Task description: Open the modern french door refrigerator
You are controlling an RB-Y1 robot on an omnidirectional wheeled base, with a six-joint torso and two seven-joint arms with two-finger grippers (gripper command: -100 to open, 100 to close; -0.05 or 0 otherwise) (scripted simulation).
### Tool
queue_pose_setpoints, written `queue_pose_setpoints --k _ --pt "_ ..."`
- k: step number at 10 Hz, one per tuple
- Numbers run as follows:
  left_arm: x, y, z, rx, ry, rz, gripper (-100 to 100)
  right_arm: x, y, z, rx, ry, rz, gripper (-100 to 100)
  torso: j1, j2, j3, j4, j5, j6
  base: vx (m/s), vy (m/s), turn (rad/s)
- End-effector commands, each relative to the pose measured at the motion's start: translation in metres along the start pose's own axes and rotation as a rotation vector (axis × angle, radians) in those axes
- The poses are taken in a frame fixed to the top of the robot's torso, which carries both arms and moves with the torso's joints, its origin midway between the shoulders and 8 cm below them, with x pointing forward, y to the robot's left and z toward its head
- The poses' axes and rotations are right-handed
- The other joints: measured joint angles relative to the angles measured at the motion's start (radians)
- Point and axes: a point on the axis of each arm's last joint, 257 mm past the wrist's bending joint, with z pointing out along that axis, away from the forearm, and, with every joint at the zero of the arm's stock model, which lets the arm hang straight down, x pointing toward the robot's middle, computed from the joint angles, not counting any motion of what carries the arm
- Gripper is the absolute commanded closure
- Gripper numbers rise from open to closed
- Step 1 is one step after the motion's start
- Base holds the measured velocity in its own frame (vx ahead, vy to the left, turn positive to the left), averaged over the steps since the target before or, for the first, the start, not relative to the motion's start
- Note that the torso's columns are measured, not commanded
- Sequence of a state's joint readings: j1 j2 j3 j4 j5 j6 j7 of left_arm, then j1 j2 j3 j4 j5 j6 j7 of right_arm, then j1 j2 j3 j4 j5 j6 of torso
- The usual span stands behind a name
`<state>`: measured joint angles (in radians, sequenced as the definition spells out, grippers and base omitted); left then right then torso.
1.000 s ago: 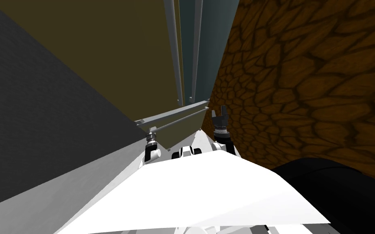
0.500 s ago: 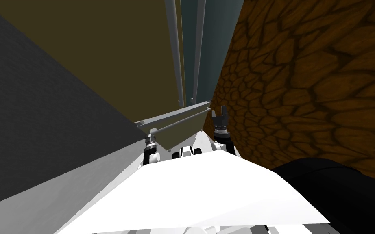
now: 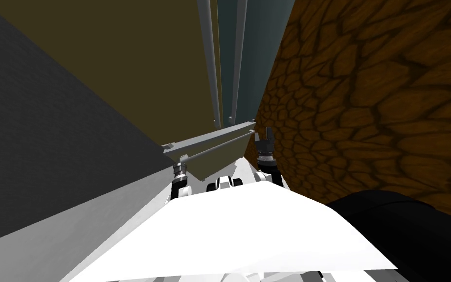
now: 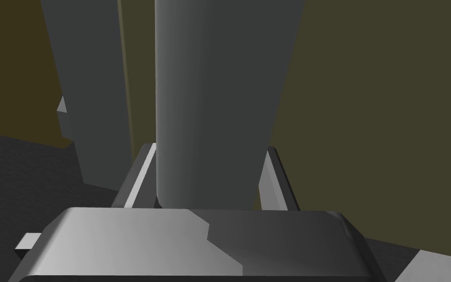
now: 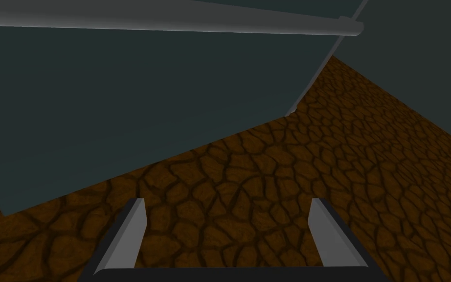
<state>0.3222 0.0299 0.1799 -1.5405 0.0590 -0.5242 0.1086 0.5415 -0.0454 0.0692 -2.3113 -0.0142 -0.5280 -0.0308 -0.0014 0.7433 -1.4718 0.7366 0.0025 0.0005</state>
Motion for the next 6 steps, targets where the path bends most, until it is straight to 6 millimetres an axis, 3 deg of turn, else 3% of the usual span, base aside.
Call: queue_pose_setpoints --k 1,3,6 --pt "-0.0004 0.0041 -0.0039 -0.028 0.001 -0.001 100 0.0 0.0 0.0 0.0 0.0 0.0 0 0.0 -0.004 -0.002 0.0 -0.001 0.001 -0.17 -0.064 0.006" --pt "0.0 0.0049 -0.0069 -0.03 0.002 0.0 100 0.0 0.0 -0.0001 0.0 0.0 0.0 0 0.005 -0.011 -0.008 0.001 -0.002 0.0 -0.101 -0.035 0.002" --pt "0.0013 0.0037 -0.0111 -0.035 0.006 -0.001 100 0.0 0.0 0.0 0.0 0.0 0.0 0 0.0 -0.005 -0.003 0.0 -0.001 0.0 -0.178 -0.087 0.02"
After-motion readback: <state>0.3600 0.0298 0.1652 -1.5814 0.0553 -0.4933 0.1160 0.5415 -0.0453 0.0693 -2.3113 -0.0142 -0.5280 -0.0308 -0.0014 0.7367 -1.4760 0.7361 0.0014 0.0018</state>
